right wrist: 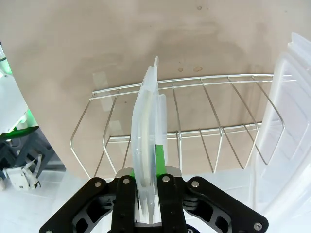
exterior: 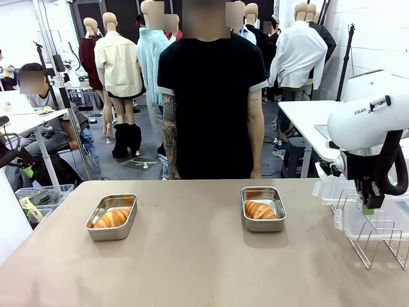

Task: Place the bread in airtight containers.
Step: Release when the human grabs the Airtight Container lid, then pick up one Airtight Container lid and hand it to the human.

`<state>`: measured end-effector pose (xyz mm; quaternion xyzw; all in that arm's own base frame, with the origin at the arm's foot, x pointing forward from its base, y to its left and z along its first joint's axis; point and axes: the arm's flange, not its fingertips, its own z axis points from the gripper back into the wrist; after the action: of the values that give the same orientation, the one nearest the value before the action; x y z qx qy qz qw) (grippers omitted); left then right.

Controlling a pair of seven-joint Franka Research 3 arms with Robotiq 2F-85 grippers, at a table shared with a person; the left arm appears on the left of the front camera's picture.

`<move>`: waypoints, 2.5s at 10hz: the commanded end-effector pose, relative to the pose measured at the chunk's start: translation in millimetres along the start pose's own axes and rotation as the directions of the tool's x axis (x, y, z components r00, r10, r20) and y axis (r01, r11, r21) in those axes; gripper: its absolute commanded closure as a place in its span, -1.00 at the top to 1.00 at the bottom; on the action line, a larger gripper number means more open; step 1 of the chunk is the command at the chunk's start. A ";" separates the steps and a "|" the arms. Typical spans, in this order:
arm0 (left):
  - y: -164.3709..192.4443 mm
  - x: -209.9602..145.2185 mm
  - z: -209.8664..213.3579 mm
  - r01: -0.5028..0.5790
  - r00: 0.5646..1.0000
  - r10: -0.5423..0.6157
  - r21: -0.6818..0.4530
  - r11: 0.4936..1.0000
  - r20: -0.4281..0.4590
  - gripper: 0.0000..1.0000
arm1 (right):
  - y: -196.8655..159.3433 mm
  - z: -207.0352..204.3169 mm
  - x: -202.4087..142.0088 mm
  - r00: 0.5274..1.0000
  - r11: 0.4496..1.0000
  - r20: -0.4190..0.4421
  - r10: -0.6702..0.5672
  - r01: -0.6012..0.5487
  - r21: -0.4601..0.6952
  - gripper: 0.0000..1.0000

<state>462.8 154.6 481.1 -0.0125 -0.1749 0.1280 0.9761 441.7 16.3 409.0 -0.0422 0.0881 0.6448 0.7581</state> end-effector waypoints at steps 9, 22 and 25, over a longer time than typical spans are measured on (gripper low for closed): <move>1.4 -3.3 1.2 0.003 1.000 -0.003 0.022 1.000 0.005 1.00 | 85.2 167.4 57.4 0.988 0.923 0.038 0.147 -0.124 -0.363 -1.00; 1.4 -3.3 1.2 0.003 1.000 -0.003 0.022 1.000 0.005 1.00 | -91.1 267.0 194.6 0.852 0.779 0.184 0.491 -0.335 -0.530 -1.00; 1.4 -3.3 1.2 0.003 1.000 -0.003 0.022 1.000 0.005 1.00 | -90.9 268.4 190.6 0.853 0.792 0.206 0.480 -0.320 -0.520 -1.00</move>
<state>462.5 153.5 481.1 -0.0125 -0.1748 0.1272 0.9763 583.3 234.8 624.4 -0.1127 -0.1857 0.7938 0.5681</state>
